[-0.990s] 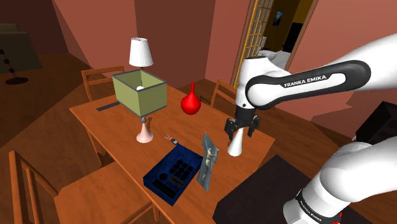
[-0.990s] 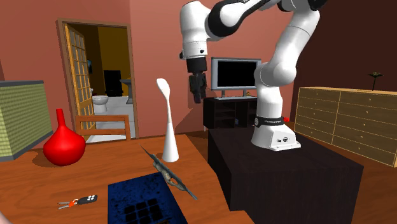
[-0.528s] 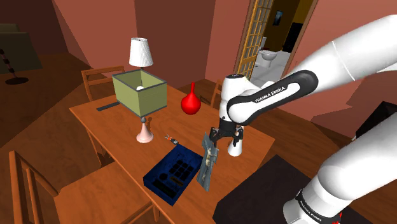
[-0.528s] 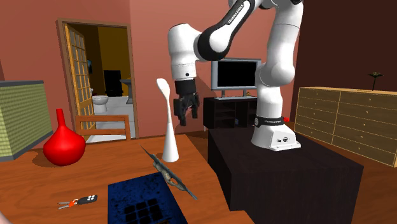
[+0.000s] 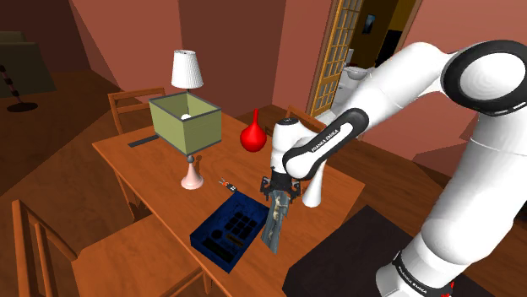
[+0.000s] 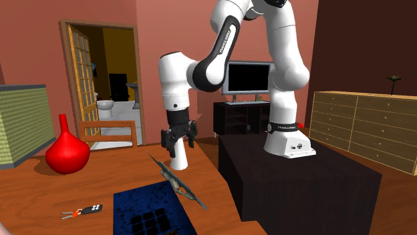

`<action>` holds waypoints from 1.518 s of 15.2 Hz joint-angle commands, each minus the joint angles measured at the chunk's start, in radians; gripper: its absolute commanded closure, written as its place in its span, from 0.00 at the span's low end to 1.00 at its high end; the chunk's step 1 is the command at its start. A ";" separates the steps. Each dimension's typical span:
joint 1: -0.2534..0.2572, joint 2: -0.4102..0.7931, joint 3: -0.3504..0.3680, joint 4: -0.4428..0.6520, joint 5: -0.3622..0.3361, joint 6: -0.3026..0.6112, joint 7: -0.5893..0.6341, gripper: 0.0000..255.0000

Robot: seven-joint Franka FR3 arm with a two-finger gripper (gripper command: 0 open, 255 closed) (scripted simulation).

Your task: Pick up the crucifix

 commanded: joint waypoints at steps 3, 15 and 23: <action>0.052 0.168 -0.074 0.103 -0.106 0.059 0.178 0.00; 0.105 0.309 -0.144 0.158 -0.177 0.144 0.251 1.00; 0.105 0.308 -0.144 0.157 -0.177 0.143 0.251 1.00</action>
